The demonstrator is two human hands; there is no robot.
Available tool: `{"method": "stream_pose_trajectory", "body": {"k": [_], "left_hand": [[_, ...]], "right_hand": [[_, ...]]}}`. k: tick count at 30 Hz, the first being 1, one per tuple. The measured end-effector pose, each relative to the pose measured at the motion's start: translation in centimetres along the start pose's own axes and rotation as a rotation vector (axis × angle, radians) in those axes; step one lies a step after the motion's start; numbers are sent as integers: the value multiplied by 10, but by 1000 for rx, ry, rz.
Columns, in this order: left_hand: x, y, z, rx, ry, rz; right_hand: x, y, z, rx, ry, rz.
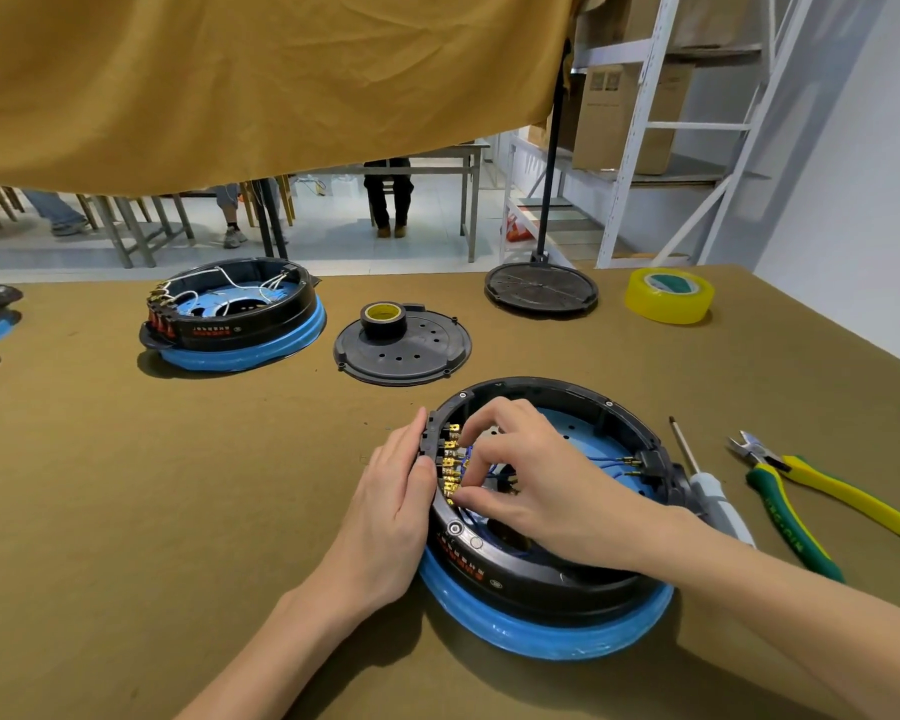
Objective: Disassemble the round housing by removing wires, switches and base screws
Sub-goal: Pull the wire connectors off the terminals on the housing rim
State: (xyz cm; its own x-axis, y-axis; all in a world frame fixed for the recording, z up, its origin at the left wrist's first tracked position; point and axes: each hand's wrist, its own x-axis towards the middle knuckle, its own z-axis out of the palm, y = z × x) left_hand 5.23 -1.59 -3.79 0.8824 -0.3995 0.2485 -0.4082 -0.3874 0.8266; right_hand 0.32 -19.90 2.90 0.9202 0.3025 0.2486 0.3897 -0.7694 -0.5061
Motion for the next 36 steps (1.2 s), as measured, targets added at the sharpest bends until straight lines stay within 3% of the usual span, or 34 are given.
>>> {"method": "stream_pose_trajectory", "body": {"k": [20, 26, 31, 33, 36], "left_hand": [[1, 2, -4, 18, -2, 2], [-3, 10, -2, 33, 23, -1], [-3, 35, -8, 35, 250, 149], [0, 54, -13, -5, 199, 214], [7, 80, -9, 74, -48, 235]], "right_hand": [[-3, -3, -3, -17, 0, 11], [-6, -1, -20, 165, 265, 73], [2, 0, -49, 205, 402, 70], [11, 2, -60, 186, 483, 93], [23, 3, -73, 177, 583, 100]]}}
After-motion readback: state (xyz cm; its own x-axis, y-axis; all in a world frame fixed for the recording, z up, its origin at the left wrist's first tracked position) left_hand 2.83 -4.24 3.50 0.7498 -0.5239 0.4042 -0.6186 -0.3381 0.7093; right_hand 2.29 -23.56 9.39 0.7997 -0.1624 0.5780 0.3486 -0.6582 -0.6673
